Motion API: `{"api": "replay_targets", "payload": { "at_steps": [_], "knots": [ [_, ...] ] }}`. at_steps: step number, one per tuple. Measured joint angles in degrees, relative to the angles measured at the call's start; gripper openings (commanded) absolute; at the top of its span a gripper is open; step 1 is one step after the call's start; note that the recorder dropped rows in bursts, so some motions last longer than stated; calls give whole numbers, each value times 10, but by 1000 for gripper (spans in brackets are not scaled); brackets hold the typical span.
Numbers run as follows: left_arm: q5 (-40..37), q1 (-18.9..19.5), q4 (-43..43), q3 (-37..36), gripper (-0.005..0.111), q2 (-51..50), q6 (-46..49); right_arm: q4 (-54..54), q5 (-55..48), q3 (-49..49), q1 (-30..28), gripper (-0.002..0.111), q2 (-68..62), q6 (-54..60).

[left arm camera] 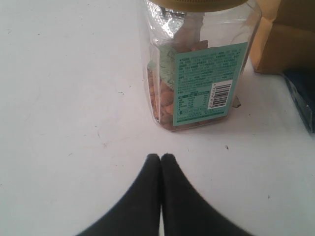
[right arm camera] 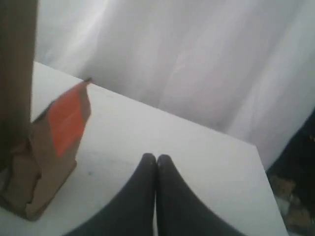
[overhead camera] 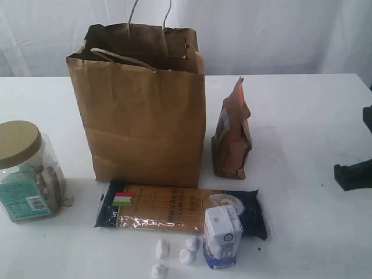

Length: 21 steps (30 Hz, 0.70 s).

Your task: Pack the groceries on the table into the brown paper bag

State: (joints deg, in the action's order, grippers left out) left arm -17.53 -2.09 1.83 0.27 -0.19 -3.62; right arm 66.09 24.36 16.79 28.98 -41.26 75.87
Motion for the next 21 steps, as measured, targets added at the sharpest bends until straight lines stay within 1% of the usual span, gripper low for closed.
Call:
{"api": "replay_targets", "payload": {
  "at_steps": [3, 6, 8, 10, 11, 13, 16, 18, 21],
  "knots": [
    [0, 0, 0, 0, 0, 0, 0, 29, 70, -8, -6, 0, -37, -77],
    [0, 0, 0, 0, 0, 0, 0, 11, 130, -33, -22, 0, -66, -249],
    [0, 0, 0, 0, 0, 0, 0, -36, 159, -59, -33, 0, -72, -371],
    [0, 0, 0, 0, 0, 0, 0, -111, 169, -82, -43, 0, -69, -457],
    [0, 0, 0, 0, 0, 0, 0, -142, 169, -87, -47, 0, -64, -476],
    [0, 0, 0, 0, 0, 0, 0, -222, 161, -91, -61, 0, -45, -497],
    [0, 0, 0, 0, 0, 0, 0, -322, 144, -91, -83, 0, -8, -498],
    [0, 0, 0, 0, 0, 0, 0, -353, 125, -91, -95, 0, 23, -467],
    [0, 0, 0, 0, 0, 0, 0, -366, 100, -91, -102, 0, 59, -379]
  ]
}}
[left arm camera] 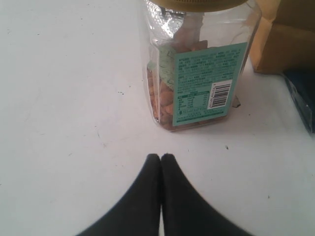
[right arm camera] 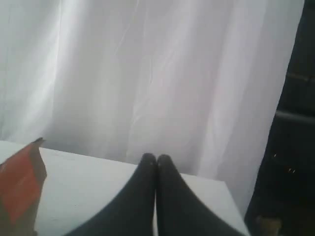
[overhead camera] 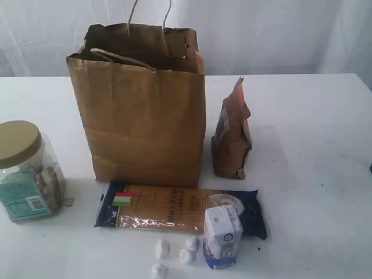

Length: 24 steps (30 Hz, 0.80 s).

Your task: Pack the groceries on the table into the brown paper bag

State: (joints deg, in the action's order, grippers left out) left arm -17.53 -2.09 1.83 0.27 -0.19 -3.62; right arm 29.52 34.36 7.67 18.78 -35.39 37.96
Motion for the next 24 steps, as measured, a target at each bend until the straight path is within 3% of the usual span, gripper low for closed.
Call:
{"api": "replay_targets", "payload": {
  "at_steps": [11, 14, 17, 21, 24],
  "knots": [
    [0, 0, 0, 0, 0, 0, 0, 18, -11, -3, -3, 0, 116, 70],
    [0, 0, 0, 0, 0, 0, 0, 103, -18, -34, -10, 0, 137, 148],
    [0, 0, 0, 0, 0, 0, 0, 120, -51, -68, -63, 0, 186, 176],
    [0, 0, 0, 0, 0, 0, 0, 118, -167, -73, -182, 0, 257, 213],
    [0, 0, 0, 0, 0, 0, 0, 136, -221, -73, -201, 0, 258, 217]
  ]
}}
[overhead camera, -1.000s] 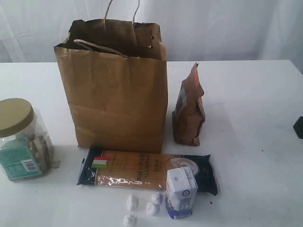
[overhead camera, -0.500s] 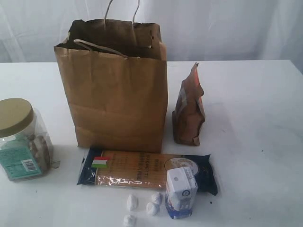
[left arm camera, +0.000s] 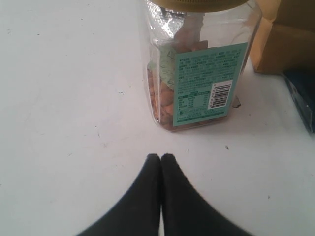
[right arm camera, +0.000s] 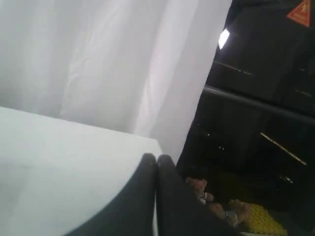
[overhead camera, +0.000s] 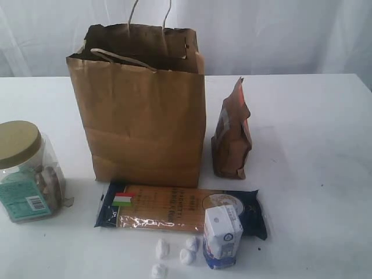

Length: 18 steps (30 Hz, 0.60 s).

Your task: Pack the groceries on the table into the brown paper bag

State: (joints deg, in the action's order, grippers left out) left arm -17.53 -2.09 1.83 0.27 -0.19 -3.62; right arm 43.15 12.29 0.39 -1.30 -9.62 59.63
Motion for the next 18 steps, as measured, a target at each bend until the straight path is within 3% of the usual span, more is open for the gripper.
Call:
{"api": "replay_targets", "payload": {
  "at_steps": [2, 6, 8, 12, 18],
  "knots": [
    [0, 0, 0, 0, 0, 0, 0, -45, -23, -1, -4, 0, 0, -41],
    [0, 0, 0, 0, 0, 0, 0, -378, -43, -1, -25, 0, 1, -403],
    [0, 0, 0, 0, 0, 0, 0, -476, -71, -1, -28, 0, 2, -511],
    [0, 0, 0, 0, 0, 0, 0, -541, -128, -1, -28, 0, 2, -587],
    [0, 0, 0, 0, 0, 0, 0, -556, -156, -1, -30, 0, 2, -606]
  ]
}}
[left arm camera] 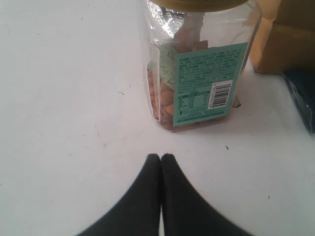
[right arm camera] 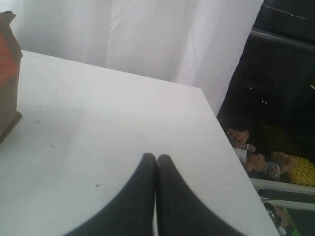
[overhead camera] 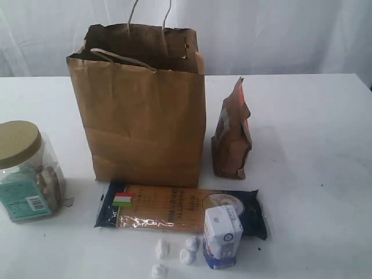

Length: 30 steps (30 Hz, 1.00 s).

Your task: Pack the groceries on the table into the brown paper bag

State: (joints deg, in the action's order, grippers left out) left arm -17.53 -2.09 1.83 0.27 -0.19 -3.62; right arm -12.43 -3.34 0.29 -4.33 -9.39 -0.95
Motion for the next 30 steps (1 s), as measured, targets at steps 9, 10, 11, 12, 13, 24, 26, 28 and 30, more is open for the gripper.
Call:
{"api": "replay_targets", "payload": {
  "at_steps": [9, 10, 11, 12, 13, 24, 26, 28, 30],
  "knots": [
    [0, 0, 1, 0, 0, 0, -1, 0, -2, 0, 0, 0, 0, 0],
    [8, 0, 6, -1, 0, 0, -1, 0, -2, 0, 0, 0, 0, 0],
    [54, 0, 30, -3, 0, 0, -1, 0, -2, 0, 0, 0, 0, 0],
    [98, 0, 43, -3, 0, 0, -1, 0, -2, 0, 0, 0, 0, 0],
    [154, 0, 51, -3, 0, 0, -2, 0, -2, 0, 0, 0, 0, 0],
    [314, 0, 125, 70, 0, -71, 26, 0, -6, 0, 0, 0, 0, -1],
    [357, 0, 129, 100, 0, -119, 26, 0, -6, 0, 0, 0, 0, -1],
    [378, 0, 135, 146, 0, -176, 21, 0, -6, 0, 0, 0, 0, -1],
    [360, 0, 139, 202, 0, -232, 2, 0, -6, 0, 0, 0, 0, -1]
  ]
}}
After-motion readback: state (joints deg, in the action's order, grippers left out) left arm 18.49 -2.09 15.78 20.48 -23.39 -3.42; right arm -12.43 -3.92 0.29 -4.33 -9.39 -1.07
